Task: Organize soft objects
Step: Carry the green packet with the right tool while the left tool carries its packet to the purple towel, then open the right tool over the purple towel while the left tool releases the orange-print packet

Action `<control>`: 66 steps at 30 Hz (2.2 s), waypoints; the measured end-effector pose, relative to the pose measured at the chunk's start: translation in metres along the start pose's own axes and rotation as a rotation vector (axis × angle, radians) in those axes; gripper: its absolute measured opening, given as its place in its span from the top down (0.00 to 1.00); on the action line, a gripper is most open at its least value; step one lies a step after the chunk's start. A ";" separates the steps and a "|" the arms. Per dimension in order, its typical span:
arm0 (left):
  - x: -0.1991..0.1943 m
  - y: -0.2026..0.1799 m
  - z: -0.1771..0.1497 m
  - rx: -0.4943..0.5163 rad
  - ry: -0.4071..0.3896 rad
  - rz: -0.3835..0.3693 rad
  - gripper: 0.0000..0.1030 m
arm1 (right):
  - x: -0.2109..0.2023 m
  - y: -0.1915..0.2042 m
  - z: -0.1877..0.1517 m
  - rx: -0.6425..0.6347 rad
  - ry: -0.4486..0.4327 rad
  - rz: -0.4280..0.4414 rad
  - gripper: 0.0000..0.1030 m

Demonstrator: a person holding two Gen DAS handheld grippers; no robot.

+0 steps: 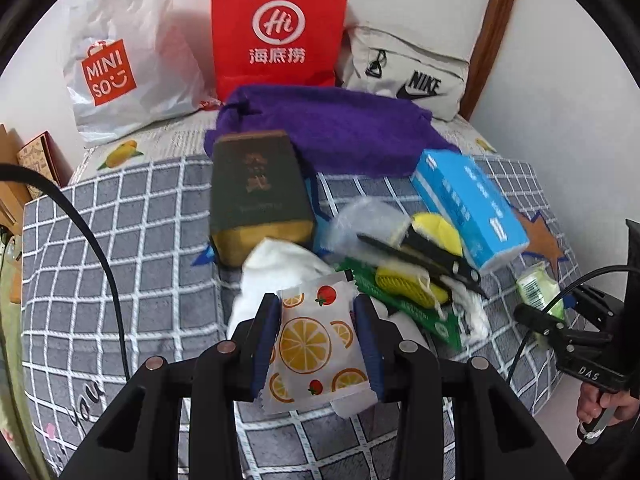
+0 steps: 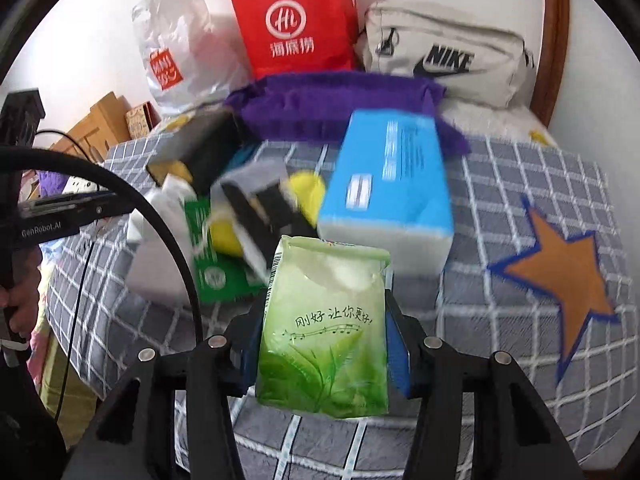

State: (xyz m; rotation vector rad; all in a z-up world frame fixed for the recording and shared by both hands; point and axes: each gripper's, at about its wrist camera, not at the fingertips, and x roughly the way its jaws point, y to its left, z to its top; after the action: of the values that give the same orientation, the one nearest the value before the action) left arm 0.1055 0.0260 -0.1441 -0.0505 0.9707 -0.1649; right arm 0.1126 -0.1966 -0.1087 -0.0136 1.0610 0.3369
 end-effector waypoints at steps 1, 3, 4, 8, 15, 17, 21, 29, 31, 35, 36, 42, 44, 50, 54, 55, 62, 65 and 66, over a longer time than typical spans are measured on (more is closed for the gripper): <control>-0.002 0.003 0.005 -0.004 -0.004 -0.001 0.64 | -0.002 -0.001 0.007 0.006 -0.009 0.000 0.50; -0.006 0.008 0.014 -0.011 -0.016 0.008 0.64 | -0.008 -0.001 0.022 0.010 -0.027 0.002 0.50; -0.008 0.011 0.018 -0.016 -0.021 0.011 0.64 | -0.010 -0.001 0.028 0.008 -0.038 0.000 0.50; -0.014 0.022 0.037 -0.032 -0.042 0.022 0.64 | -0.018 0.003 0.056 -0.007 -0.082 -0.001 0.50; -0.013 0.034 0.073 -0.040 -0.068 0.046 0.64 | -0.017 0.002 0.107 -0.029 -0.145 -0.013 0.50; -0.010 0.037 0.083 -0.041 -0.070 0.048 0.64 | -0.014 0.000 0.117 -0.025 -0.149 -0.013 0.50; -0.006 0.043 0.102 -0.038 -0.081 0.046 0.64 | -0.003 -0.005 0.137 -0.007 -0.152 -0.006 0.50; 0.010 0.055 0.140 -0.031 -0.098 0.027 0.64 | 0.019 -0.019 0.172 0.026 -0.159 -0.029 0.50; 0.018 0.056 0.149 -0.026 -0.097 0.016 0.64 | 0.025 -0.022 0.180 0.030 -0.156 -0.040 0.50; 0.032 0.060 0.165 -0.028 -0.087 -0.004 0.64 | 0.038 -0.032 0.195 0.046 -0.147 -0.059 0.50; 0.035 0.060 0.168 -0.028 -0.086 -0.008 0.64 | 0.043 -0.035 0.199 0.050 -0.143 -0.064 0.50; 0.052 0.064 0.190 -0.019 -0.076 -0.002 0.64 | 0.067 -0.043 0.219 0.051 -0.124 -0.087 0.50; 0.060 0.064 0.198 -0.013 -0.069 -0.004 0.64 | 0.076 -0.045 0.226 0.052 -0.115 -0.087 0.50; 0.086 0.062 0.216 0.015 -0.035 -0.004 0.64 | 0.102 -0.050 0.243 0.049 -0.085 -0.096 0.50; 0.102 0.063 0.228 0.018 -0.022 -0.014 0.64 | 0.117 -0.050 0.251 0.041 -0.066 -0.103 0.50; 0.105 0.064 0.230 0.016 -0.020 -0.014 0.64 | 0.120 -0.050 0.252 0.041 -0.063 -0.101 0.50; 0.134 0.067 0.242 0.014 0.024 -0.026 0.64 | 0.147 -0.058 0.265 0.050 -0.014 -0.058 0.50; 0.146 0.068 0.245 0.008 0.047 -0.035 0.64 | 0.162 -0.063 0.269 0.069 0.023 -0.026 0.50; 0.150 0.070 0.246 0.003 0.053 -0.038 0.64 | 0.170 -0.066 0.270 0.073 0.040 -0.026 0.50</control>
State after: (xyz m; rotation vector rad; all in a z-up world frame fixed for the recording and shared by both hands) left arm 0.3994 0.0628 -0.1355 -0.0619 1.0229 -0.2036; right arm 0.4363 -0.1677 -0.1307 0.0312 1.1110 0.2750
